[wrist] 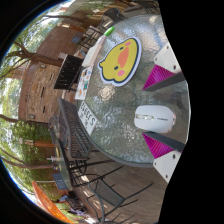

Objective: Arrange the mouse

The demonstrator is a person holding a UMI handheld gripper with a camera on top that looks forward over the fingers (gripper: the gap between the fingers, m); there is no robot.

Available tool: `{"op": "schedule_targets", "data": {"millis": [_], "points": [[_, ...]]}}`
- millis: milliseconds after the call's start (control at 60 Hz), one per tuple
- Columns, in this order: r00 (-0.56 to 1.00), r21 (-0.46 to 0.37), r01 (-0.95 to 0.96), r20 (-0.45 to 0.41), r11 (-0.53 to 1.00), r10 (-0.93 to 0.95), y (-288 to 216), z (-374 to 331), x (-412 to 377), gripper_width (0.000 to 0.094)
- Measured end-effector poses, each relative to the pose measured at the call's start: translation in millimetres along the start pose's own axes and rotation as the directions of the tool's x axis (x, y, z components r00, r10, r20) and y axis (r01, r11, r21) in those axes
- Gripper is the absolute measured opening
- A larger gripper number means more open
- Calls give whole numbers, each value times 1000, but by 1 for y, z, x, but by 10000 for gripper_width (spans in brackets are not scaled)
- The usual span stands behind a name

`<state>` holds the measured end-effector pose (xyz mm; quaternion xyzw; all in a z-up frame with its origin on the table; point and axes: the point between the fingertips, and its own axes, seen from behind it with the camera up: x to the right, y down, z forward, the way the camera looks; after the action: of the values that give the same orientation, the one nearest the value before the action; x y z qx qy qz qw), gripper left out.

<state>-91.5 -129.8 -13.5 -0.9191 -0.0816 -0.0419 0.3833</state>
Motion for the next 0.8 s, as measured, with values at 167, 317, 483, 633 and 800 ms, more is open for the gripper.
{"op": "schedule_targets", "data": {"millis": [167,317,483,633,800], "points": [[995,-16,-71,76,997,72,0,6,-17,512],[991,-40,-118,51,992,120,2,4,-18,430],[984,-50,-136,113,989,141,-14,-5,-29,343],[974,115,-135,198,984,110,-117,-47,-24,343],[956,344,-220,261,913,132,-250,-99,41,342]]}}
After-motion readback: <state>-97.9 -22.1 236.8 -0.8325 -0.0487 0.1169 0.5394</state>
